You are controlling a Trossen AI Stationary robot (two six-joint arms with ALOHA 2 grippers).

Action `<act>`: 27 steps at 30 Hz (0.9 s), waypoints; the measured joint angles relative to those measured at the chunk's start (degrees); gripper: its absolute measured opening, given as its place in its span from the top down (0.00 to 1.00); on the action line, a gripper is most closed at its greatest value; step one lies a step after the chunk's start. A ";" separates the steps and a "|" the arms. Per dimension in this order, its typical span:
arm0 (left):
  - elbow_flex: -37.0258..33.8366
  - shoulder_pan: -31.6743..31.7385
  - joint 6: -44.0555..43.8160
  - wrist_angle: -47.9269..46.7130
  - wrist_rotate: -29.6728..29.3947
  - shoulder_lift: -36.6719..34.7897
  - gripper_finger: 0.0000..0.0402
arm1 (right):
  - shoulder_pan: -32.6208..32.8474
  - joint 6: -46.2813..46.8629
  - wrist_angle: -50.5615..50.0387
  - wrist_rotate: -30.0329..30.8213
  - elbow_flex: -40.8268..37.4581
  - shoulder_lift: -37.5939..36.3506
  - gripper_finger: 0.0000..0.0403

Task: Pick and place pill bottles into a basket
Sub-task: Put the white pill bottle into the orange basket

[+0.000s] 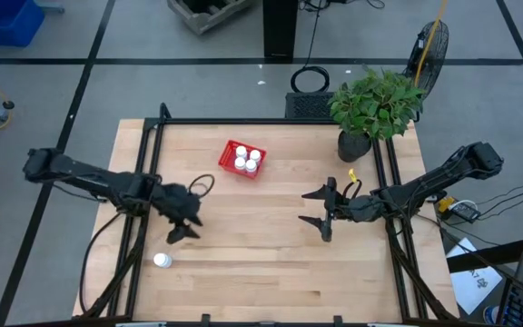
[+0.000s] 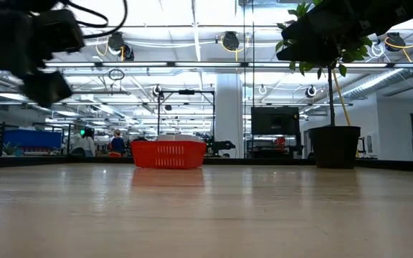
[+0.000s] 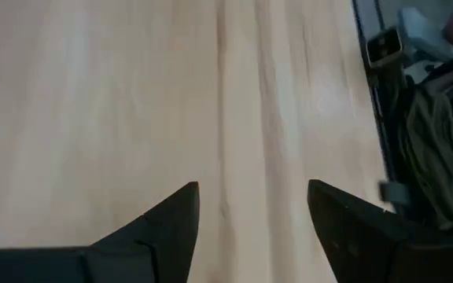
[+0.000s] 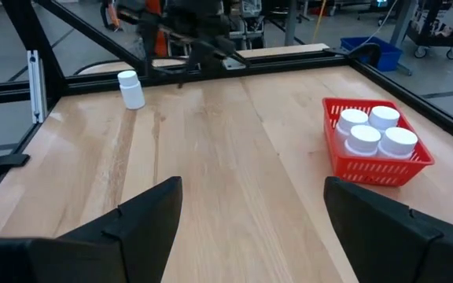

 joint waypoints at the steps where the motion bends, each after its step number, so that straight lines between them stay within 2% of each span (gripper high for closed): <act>1: 0.00 -1.95 -2.72 -1.47 -1.09 -0.83 0.41 | 0.00 -0.01 0.02 0.09 0.00 0.00 0.25; 6: 0.00 -11.65 -15.47 -8.84 -6.20 -4.23 0.46 | -0.02 -2.67 -0.04 -0.08 0.00 0.00 0.25; 11: 0.00 -20.30 -19.79 -6.72 -15.16 -6.52 0.51 | -0.04 -6.94 -1.51 -1.44 -0.02 -1.98 0.25; 16: 0.02 -25.73 -20.27 -3.20 -21.66 -7.22 0.54 | -0.04 -6.95 -11.73 0.32 -0.02 -11.66 0.28; 21: 0.02 -28.48 -20.11 -1.16 -23.64 -7.20 0.55 | -0.04 -6.86 -19.08 0.25 -0.64 -21.60 0.32; 27: 0.02 -30.32 -19.44 -0.28 -26.64 -7.16 0.53 | -0.04 -6.35 -20.66 0.21 -8.49 -34.42 0.35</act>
